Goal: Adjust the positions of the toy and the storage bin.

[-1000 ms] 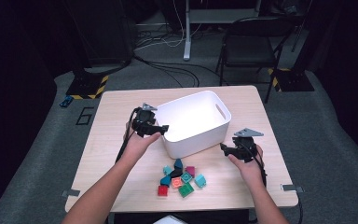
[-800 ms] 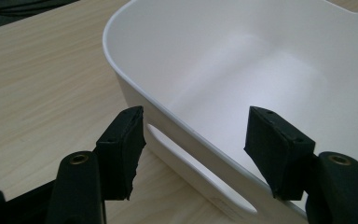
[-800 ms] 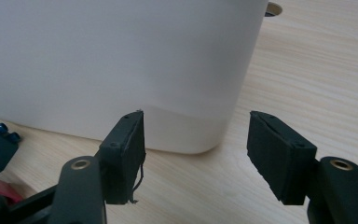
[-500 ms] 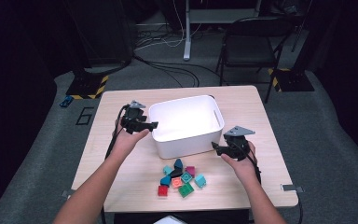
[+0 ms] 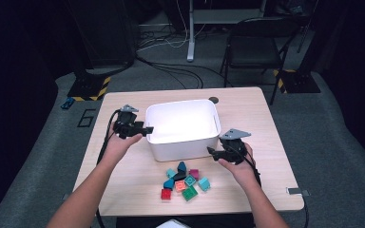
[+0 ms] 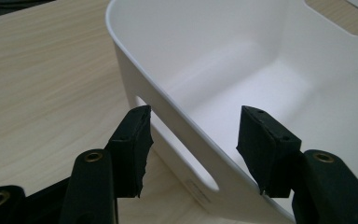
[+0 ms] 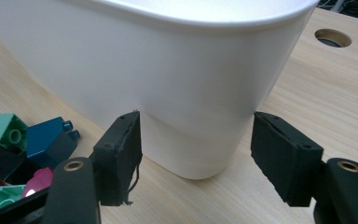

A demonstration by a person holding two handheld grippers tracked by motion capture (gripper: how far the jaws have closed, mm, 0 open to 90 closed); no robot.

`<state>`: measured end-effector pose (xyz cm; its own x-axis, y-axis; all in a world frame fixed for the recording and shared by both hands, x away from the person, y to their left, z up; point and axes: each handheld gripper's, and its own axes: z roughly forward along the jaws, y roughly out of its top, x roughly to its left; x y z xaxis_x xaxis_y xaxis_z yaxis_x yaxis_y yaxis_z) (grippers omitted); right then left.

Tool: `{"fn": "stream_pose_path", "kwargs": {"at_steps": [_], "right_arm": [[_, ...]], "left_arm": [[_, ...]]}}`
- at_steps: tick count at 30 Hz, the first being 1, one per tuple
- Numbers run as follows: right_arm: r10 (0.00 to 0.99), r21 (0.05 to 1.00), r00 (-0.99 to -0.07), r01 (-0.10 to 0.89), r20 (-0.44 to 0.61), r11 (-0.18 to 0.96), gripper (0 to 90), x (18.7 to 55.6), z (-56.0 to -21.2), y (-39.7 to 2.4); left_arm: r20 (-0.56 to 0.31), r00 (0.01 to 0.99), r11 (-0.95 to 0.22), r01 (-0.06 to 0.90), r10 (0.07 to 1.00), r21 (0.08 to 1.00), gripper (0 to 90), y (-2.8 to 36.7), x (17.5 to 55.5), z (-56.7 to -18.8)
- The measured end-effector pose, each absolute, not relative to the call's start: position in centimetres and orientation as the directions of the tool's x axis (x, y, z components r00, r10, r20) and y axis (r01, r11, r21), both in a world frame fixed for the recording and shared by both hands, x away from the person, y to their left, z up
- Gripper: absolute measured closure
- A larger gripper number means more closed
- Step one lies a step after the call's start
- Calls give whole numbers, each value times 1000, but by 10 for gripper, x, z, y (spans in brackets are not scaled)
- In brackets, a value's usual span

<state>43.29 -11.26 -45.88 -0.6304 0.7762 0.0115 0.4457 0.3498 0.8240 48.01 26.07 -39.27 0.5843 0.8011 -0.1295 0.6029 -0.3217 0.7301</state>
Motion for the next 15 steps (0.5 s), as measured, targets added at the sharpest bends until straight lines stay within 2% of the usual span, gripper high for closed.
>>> {"fn": "stream_pose_path", "kwargs": {"at_steps": [6, 9, 15], "right_arm": [[768, 828, -641, 438, 14, 350, 337, 430, -458, -113], [759, 828, -651, 425, -2, 367, 344, 429, -457, -112], [751, 825, -660, 425, 2, 372, 330, 436, -458, -114]], "left_arm": [[-144, 588, -311, 601, 796, 736, 477, 262, 467, -398], [-131, 593, -316, 587, 794, 745, 517, 262, 466, -399], [-98, 602, -334, 563, 792, 756, 522, 259, 467, -399]]}}
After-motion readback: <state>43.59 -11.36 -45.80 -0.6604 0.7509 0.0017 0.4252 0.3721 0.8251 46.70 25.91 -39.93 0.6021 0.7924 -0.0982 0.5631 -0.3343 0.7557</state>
